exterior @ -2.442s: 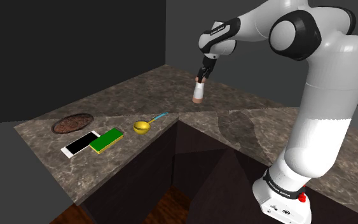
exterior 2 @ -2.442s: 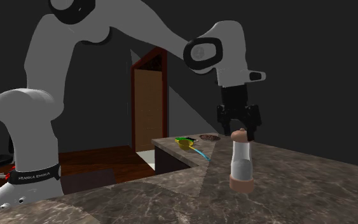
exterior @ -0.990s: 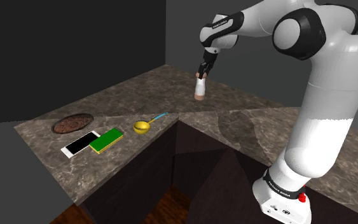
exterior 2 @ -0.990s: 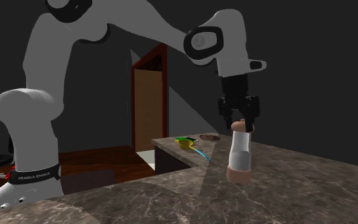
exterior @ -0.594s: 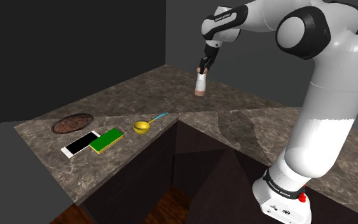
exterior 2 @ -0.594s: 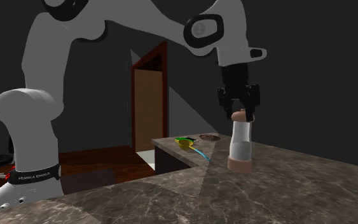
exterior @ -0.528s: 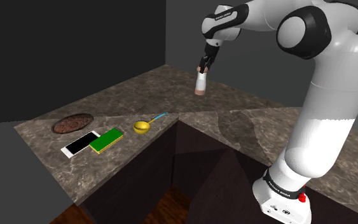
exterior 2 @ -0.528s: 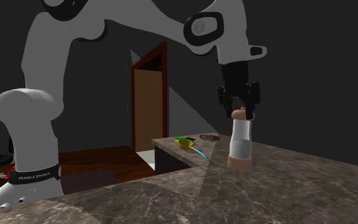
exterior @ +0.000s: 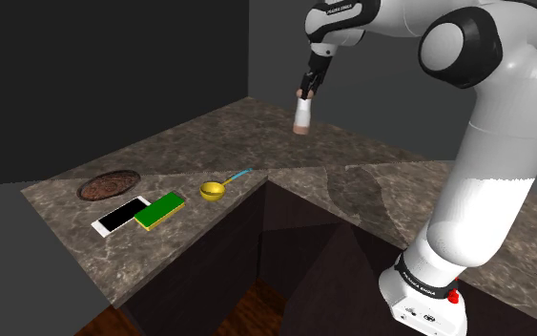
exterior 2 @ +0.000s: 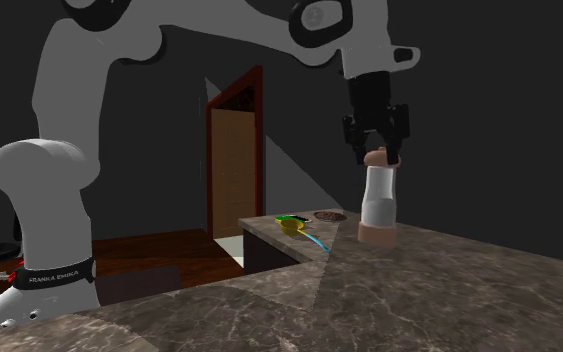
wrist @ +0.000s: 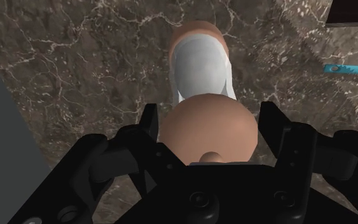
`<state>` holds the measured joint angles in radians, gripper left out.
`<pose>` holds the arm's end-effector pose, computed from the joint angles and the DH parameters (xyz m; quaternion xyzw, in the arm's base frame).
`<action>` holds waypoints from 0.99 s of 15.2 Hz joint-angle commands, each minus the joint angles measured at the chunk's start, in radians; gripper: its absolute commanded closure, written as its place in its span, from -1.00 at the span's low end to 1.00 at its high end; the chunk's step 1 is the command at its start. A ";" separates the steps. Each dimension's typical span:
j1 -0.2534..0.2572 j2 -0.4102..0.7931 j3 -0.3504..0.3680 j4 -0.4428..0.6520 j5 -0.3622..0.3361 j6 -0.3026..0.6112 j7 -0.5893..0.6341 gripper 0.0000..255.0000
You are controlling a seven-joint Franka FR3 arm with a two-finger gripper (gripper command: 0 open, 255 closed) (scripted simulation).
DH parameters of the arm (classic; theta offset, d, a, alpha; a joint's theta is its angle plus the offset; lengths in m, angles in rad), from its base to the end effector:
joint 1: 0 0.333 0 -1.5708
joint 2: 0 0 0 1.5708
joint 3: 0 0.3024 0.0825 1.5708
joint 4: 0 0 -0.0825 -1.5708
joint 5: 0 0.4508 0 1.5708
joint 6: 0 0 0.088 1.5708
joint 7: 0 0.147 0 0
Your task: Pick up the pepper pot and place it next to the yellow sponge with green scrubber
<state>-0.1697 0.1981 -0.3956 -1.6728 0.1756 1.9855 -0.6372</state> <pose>0.6058 -0.3490 0.4331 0.9968 0.0117 0.0793 0.0000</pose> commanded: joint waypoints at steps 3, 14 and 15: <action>-0.002 -0.004 -0.002 0.047 -0.004 -0.051 0.006 1.00; -0.012 0.007 -0.006 0.209 -0.005 -0.202 0.018 1.00; -0.013 0.009 -0.007 0.226 -0.004 -0.216 0.019 1.00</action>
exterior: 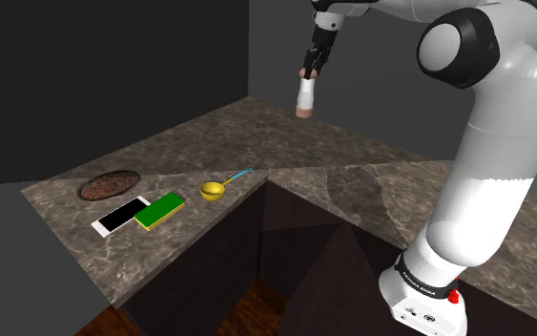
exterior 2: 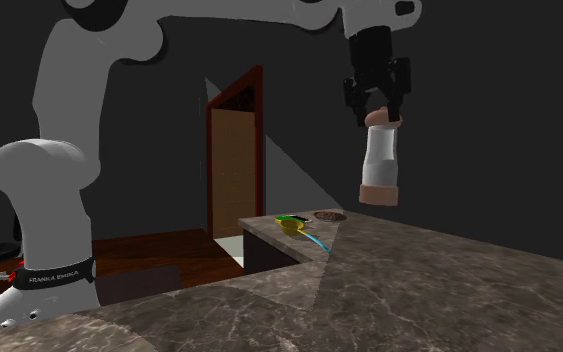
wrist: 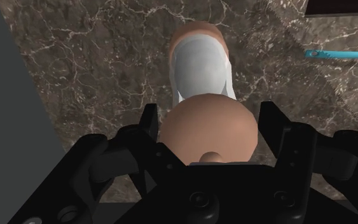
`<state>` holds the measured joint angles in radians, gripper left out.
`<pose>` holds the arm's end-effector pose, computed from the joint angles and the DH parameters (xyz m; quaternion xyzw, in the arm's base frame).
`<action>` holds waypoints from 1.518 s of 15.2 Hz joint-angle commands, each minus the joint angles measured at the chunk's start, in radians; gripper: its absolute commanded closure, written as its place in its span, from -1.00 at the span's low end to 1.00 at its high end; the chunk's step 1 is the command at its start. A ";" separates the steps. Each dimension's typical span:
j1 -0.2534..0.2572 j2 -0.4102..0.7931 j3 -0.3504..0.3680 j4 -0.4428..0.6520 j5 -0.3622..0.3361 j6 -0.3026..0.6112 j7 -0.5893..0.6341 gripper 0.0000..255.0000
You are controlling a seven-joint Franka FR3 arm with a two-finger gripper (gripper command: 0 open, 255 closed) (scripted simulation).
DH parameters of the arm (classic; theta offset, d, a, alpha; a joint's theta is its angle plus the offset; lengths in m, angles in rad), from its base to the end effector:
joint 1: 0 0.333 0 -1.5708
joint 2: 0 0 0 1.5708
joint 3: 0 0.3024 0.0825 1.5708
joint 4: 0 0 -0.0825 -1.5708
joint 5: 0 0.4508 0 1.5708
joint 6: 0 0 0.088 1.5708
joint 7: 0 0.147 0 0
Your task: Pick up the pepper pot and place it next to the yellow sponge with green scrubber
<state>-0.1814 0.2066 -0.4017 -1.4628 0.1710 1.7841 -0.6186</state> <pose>0.6080 -0.3506 0.5246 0.9968 0.0116 0.0792 0.0000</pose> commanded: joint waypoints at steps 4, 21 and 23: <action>-0.009 0.015 -0.002 0.089 0.005 -0.075 0.003 1.00; 0.125 -0.117 0.063 0.041 -0.079 -0.132 0.203 1.00; 0.155 -0.149 0.086 0.003 -0.098 -0.120 0.254 1.00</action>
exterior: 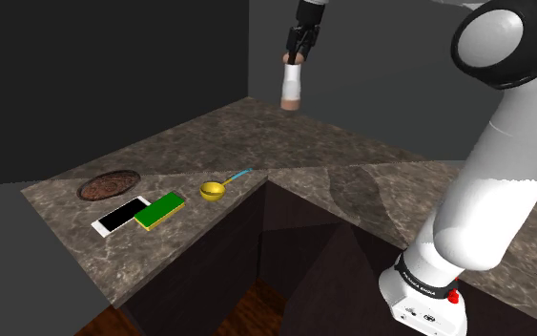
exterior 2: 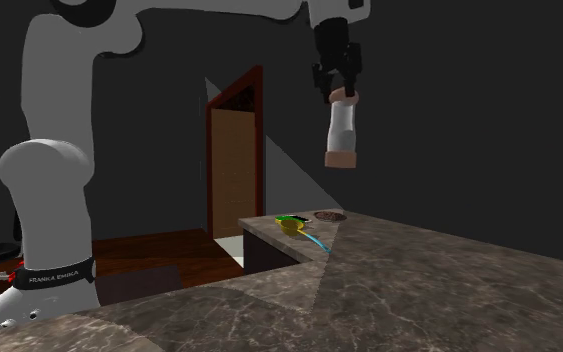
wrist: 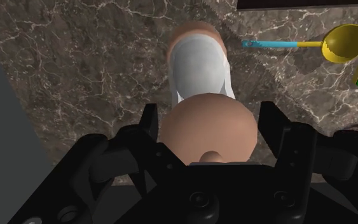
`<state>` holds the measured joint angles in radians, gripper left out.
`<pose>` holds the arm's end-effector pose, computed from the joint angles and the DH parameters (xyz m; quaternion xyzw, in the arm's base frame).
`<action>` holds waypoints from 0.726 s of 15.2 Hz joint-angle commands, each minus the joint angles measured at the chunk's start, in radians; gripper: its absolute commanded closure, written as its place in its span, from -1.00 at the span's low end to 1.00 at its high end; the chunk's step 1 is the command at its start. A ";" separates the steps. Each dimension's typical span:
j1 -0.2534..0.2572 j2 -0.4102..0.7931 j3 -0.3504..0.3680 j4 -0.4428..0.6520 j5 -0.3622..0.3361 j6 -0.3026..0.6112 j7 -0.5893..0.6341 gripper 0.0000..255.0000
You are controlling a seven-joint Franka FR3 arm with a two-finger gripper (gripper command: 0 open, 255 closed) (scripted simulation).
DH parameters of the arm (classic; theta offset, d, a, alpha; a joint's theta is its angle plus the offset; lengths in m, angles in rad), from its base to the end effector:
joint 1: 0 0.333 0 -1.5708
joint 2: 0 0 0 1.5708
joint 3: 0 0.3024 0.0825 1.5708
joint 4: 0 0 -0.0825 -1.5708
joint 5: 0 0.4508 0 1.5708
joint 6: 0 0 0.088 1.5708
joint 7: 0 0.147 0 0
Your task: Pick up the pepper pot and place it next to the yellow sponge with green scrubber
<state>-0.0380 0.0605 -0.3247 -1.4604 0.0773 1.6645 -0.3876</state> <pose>0.6172 -0.2168 0.6041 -0.9968 -0.0126 -0.0788 0.0002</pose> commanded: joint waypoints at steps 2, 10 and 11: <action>0.039 -0.030 0.033 -0.032 -0.021 0.009 0.074 1.00; 0.139 -0.089 0.134 -0.102 -0.067 0.028 0.274 1.00; 0.150 -0.091 0.147 -0.105 -0.070 0.029 0.298 1.00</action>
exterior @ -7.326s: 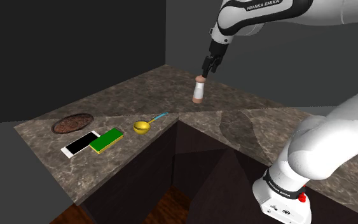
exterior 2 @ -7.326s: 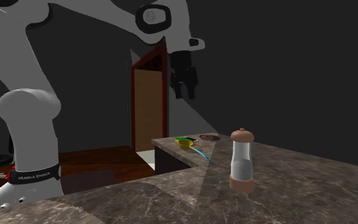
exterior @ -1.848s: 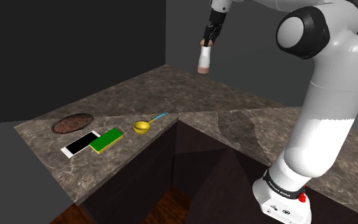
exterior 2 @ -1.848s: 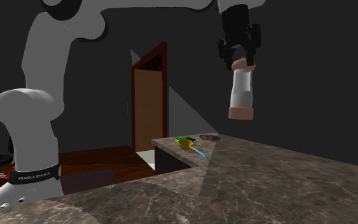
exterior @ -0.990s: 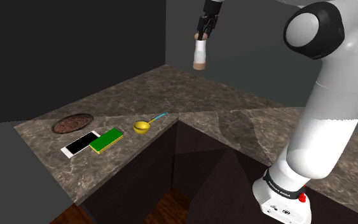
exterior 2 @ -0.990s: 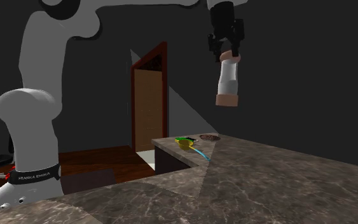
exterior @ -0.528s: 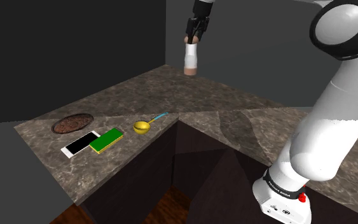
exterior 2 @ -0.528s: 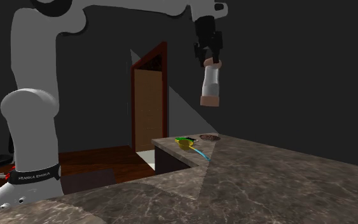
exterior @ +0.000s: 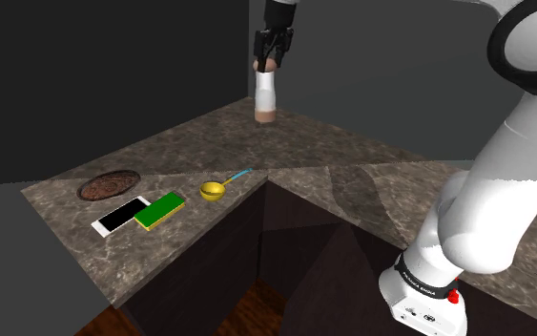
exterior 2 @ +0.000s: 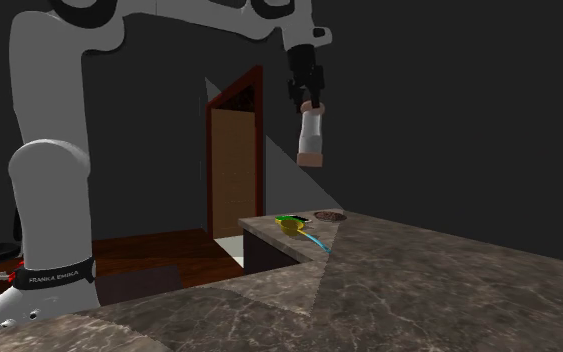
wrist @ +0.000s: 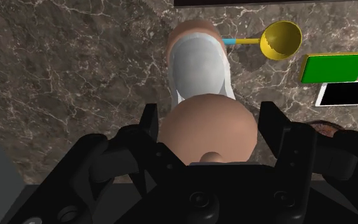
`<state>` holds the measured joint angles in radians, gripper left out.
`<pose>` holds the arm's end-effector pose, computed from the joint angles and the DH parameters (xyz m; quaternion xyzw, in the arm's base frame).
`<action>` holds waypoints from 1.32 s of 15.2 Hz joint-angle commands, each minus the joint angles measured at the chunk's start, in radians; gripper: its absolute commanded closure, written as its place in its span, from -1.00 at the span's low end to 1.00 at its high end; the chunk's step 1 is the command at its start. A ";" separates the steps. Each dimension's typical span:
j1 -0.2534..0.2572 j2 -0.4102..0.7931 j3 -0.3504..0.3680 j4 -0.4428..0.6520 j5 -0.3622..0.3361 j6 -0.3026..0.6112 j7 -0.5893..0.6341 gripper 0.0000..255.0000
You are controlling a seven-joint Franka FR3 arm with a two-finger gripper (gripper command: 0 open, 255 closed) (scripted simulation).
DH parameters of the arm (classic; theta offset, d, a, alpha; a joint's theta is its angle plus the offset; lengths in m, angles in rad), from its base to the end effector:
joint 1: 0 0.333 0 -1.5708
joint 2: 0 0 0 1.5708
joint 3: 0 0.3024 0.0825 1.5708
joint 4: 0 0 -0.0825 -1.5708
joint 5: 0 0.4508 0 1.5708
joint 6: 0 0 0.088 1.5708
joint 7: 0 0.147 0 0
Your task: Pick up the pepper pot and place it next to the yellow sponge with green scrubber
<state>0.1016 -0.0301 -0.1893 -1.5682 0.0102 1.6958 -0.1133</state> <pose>0.6289 -0.0554 0.6033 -0.9968 -0.0123 -0.0789 0.0000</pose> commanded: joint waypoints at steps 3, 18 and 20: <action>0.046 -0.001 0.049 0.003 -0.014 -0.002 0.097 1.00; 0.222 0.144 0.219 0.188 -0.067 -0.051 0.442 1.00; 0.248 0.184 0.238 0.240 -0.077 -0.068 0.485 1.00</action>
<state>0.3371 0.1361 0.0396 -1.3486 -0.0614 1.6325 0.3503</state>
